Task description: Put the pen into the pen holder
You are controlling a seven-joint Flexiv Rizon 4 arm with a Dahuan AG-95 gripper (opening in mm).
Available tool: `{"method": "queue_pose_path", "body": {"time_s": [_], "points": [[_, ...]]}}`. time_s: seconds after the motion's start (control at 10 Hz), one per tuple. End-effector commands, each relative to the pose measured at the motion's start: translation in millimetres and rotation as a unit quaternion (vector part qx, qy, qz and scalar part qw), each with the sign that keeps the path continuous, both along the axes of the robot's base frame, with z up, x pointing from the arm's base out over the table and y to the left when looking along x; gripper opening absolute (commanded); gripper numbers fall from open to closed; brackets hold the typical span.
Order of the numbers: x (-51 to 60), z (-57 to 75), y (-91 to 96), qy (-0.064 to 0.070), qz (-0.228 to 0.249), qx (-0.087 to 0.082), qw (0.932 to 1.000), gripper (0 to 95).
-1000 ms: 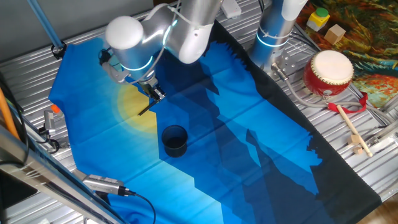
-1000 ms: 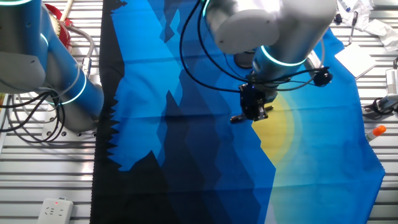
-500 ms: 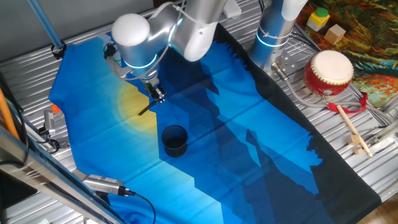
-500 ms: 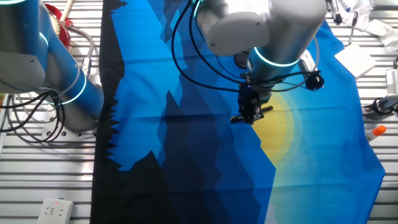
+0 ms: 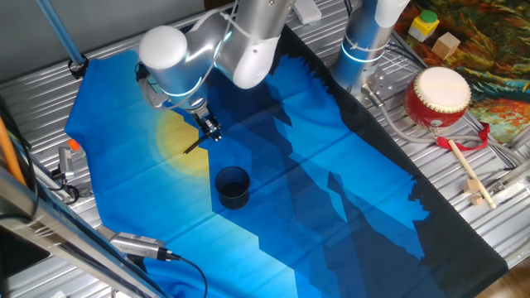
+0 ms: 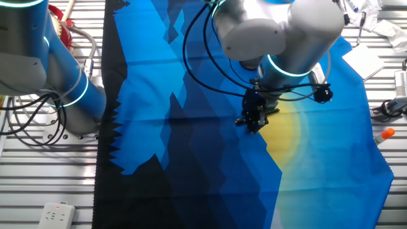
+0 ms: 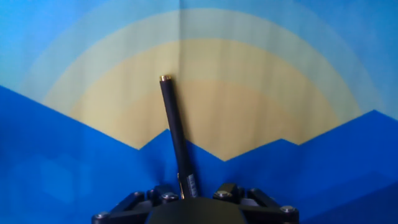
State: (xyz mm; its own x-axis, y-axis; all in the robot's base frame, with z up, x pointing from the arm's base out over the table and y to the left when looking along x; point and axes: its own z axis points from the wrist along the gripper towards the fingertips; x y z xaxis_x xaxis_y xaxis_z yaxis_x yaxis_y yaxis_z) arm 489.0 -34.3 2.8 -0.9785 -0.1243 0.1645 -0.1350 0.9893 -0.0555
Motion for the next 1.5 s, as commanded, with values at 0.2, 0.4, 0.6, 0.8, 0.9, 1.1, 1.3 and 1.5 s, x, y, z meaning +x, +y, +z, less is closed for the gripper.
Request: {"method": "queue_pose_path", "body": {"time_s": [0.2,0.4,0.6,0.8,0.9,1.1,1.3,1.5], "points": [[-0.1,0.5,1.3,0.002,-0.016,0.038,0.9991,0.0],[4.4,1.5,13.6,0.006,-0.057,0.136,0.9891,0.0],[7.5,-1.4,18.3,0.0,-0.039,0.047,0.9981,0.0],[3.3,2.0,10.6,-0.012,0.02,-0.146,0.989,0.0],[1.1,3.7,6.9,-0.012,0.031,-0.17,0.9849,0.0],[-3.6,11.8,-5.9,-0.015,0.057,-0.2,0.978,0.0],[2.0,27.5,-16.3,-0.007,0.071,-0.179,0.9813,0.0],[6.7,33.5,-16.8,-0.004,0.057,-0.12,0.9911,0.0]]}}
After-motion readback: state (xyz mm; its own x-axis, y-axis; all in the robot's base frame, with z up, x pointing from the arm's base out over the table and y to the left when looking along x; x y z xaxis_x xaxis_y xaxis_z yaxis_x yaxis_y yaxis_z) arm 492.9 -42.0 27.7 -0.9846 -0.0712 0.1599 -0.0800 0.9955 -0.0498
